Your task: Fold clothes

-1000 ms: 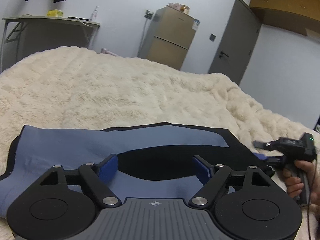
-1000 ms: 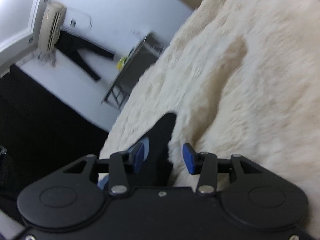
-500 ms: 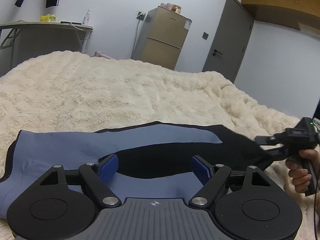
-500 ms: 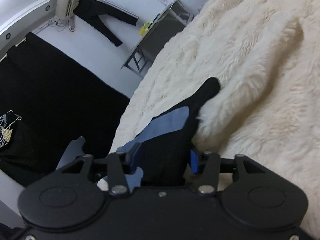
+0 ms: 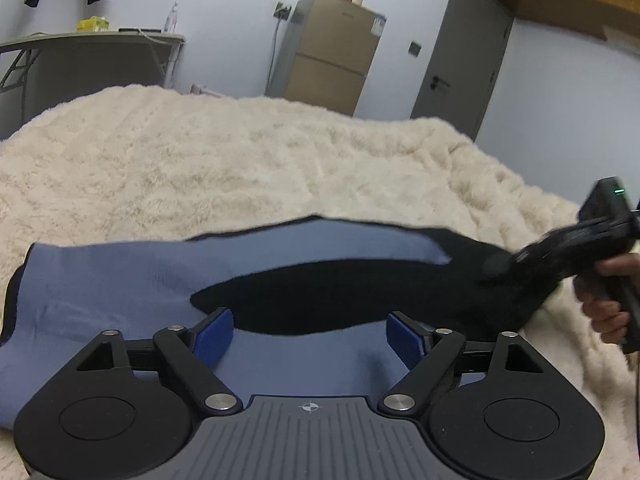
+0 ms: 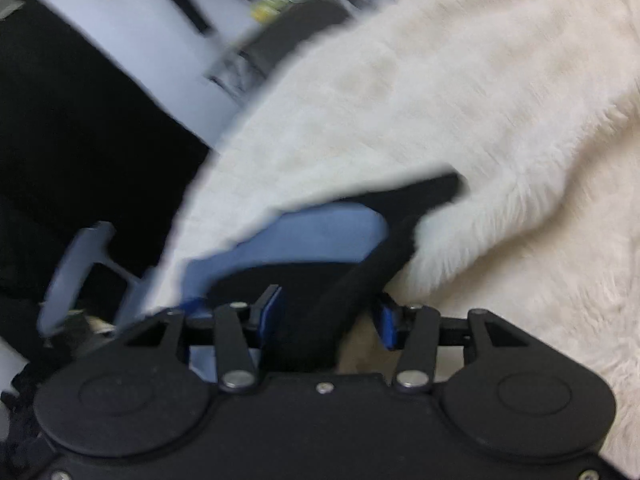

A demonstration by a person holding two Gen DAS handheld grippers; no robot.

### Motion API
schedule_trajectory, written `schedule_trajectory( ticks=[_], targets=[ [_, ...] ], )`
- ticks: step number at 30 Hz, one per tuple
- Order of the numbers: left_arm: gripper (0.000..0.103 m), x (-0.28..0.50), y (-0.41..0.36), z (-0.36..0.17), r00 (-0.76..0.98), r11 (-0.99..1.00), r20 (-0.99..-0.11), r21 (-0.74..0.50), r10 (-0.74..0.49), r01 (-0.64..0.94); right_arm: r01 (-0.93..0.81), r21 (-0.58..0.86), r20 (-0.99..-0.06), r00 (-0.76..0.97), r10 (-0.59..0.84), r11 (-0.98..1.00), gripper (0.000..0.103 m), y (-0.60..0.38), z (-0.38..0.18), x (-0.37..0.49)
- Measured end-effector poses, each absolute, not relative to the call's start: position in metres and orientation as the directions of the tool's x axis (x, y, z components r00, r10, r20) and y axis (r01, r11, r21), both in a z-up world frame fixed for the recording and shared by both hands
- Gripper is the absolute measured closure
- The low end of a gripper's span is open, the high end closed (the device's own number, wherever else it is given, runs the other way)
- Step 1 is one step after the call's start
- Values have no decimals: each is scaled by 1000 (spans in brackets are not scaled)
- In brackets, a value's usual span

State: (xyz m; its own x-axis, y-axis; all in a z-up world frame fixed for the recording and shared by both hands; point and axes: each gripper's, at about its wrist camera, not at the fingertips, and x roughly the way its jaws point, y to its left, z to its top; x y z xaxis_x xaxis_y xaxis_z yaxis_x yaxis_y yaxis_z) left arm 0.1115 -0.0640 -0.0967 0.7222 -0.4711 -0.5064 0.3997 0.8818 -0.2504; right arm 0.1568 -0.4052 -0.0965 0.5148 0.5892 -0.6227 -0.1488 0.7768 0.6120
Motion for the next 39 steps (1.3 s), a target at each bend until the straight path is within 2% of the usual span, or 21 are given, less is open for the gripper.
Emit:
schedule_trajectory(
  ticks=[3,8,11,13,15,21,26,28,29,30,31,32,34,35,37,39],
  targets=[
    [20,106,-65,-103,726,888,-513,-219,-458,405,-117,649,-583,559,590,752,55,-403,-104,162],
    [15,110,-67,-103,727,886,-508,-225,-462,405,-206,444,-668,572,475,872,55,-357,-45,156],
    [15,113,-66,-104,727,884,-504,-240,-466,400,-160,539,-621,587,519,827,56,-369,-33,162],
    [15,112,-66,-103,728,884,-502,-240,-467,402,-142,542,-614,606,506,828,60,-376,-27,163],
    [15,112,-66,-102,728,884,-502,-238,-467,403,-134,512,-645,593,483,848,65,-370,-27,167],
    [15,112,-67,-102,727,884,-503,-236,-467,404,-105,428,-735,537,414,897,62,-359,-35,167],
    [15,109,-66,-102,728,883,-500,-233,-469,408,-54,611,-672,493,553,790,58,-383,-80,178],
    [16,106,-66,-99,733,882,-492,-232,-470,410,-5,697,-625,487,611,717,70,-396,-104,184],
    [16,104,-65,-95,740,880,-476,-232,-475,415,-1,701,-618,497,609,713,86,-398,-104,183],
    [19,102,-65,-90,752,873,-445,-236,-487,426,2,705,-612,508,607,709,95,-400,-104,181],
    [29,100,-65,-85,763,865,-409,-242,-501,438,4,709,-604,520,604,705,96,-401,-103,179],
    [36,101,-66,-81,767,855,-379,-253,-518,452,-37,710,-571,554,606,703,96,-400,-89,167],
    [63,111,-73,-76,757,841,-369,-268,-540,469,-53,703,-562,569,600,709,96,-398,-81,162],
    [67,117,-77,-76,751,840,-377,-267,-543,473,-74,680,-564,583,585,730,96,-395,-67,154],
    [81,138,-98,-87,715,847,-457,-238,-529,475,-96,634,-579,599,553,767,96,-389,-46,145],
    [83,145,-110,-99,689,848,-502,-220,-522,482,-100,589,-604,605,519,802,96,-383,-31,141]
  ],
)
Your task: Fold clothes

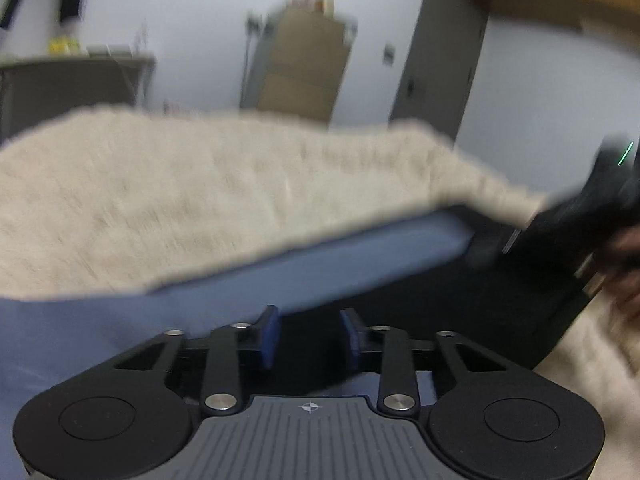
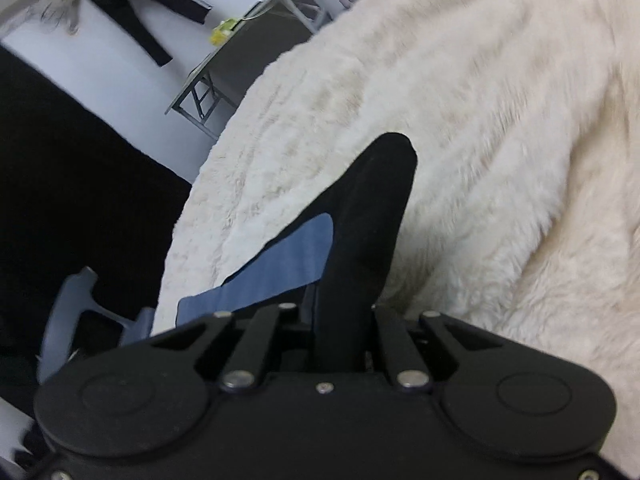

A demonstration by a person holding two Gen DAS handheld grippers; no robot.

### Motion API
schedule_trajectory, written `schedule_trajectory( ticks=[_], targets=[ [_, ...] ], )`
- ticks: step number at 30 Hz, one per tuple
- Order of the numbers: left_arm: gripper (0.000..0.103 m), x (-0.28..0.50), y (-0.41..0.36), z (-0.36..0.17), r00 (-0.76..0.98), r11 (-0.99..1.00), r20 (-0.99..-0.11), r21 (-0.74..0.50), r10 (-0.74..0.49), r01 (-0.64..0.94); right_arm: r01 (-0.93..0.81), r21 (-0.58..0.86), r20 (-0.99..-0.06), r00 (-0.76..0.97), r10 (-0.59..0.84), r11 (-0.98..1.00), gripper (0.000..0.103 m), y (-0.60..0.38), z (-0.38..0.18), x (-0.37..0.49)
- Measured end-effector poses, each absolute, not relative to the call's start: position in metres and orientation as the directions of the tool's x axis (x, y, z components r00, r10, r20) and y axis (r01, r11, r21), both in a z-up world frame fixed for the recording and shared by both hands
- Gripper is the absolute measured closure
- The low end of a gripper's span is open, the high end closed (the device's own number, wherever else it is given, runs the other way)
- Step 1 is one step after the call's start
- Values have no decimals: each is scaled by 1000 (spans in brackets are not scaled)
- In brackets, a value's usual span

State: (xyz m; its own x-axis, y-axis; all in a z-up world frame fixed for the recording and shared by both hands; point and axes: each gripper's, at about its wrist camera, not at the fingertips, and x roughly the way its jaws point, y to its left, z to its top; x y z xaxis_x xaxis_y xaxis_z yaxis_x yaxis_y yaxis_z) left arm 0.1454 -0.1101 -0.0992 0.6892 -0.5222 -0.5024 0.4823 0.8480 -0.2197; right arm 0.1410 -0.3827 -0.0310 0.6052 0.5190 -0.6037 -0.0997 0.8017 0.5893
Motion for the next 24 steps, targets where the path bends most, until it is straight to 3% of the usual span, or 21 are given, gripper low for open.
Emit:
schedule_trajectory(
  ticks=[3,6,11,15,19,22,24],
  targets=[
    [84,142,-121,-106,691,852,-515,-180,-508,492,-92,521,-655,595,466,849,96,-369,-17,142],
    [95,135,-123,-97,694,850,-513,-154,-505,504,-114,466,-672,600,435,877,96,-347,-1,142],
    [95,127,-137,-106,669,826,-529,-116,-522,552,-137,422,-684,601,414,896,96,-320,12,148],
    [95,134,-132,-108,657,832,-540,-169,-527,529,-167,389,-697,590,408,906,96,-294,20,143],
    [95,128,-91,-93,692,842,-480,-295,-539,451,-224,389,-684,579,443,893,95,-257,38,145],
    [95,125,-35,-65,770,870,-432,-372,-470,323,-273,421,-672,546,500,865,94,-220,47,155],
    [94,112,-1,-38,835,896,-379,-356,-400,267,-296,453,-661,521,540,841,92,-192,48,161]
  ],
)
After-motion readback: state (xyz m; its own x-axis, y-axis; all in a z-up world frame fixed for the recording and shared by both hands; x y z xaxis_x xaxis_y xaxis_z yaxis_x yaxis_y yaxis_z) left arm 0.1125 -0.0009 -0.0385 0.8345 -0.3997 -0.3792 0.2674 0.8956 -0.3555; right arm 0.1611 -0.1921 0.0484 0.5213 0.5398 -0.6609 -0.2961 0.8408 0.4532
